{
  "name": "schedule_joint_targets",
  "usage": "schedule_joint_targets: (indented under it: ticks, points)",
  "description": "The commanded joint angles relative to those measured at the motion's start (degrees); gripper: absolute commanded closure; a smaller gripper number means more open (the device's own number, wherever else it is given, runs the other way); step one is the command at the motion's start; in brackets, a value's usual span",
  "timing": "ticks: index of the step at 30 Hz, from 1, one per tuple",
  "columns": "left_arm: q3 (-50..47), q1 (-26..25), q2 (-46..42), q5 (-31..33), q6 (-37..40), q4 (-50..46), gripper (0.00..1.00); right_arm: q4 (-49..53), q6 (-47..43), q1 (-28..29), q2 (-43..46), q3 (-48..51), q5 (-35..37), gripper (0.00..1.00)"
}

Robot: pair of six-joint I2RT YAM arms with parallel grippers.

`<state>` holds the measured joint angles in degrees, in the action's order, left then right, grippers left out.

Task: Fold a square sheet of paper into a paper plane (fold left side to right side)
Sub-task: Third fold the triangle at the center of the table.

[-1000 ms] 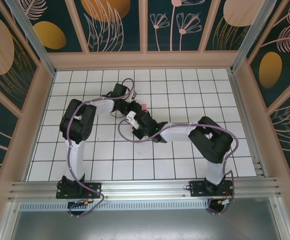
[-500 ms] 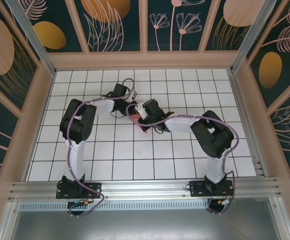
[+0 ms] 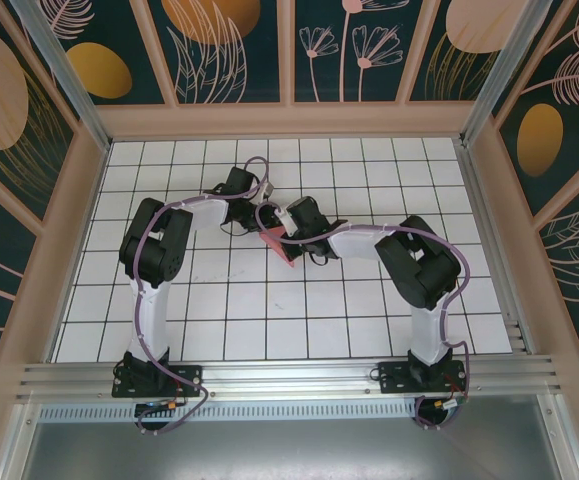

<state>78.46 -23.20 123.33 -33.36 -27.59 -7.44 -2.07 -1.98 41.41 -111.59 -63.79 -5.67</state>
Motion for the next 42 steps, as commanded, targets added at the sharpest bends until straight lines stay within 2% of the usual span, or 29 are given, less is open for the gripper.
schedule_joint_targets:
  ticks: [1, 20, 42]
  points:
    - [0.2, -0.6, 2.7, 1.2, 1.1, -3.3, 0.77, 1.0, 1.8, -0.7, -0.6, -1.3, -0.3, 1.0]
    - [0.3, -0.6, 2.8, 1.1, 1.1, -3.4, 0.77, 0.7, 3.6, -1.1, 0.2, 0.8, -1.7, 1.0]
    - [0.4, -0.6, 2.5, 0.9, 1.2, -3.5, 0.77, 1.7, 3.8, -1.2, -0.9, 0.3, 0.3, 1.0]
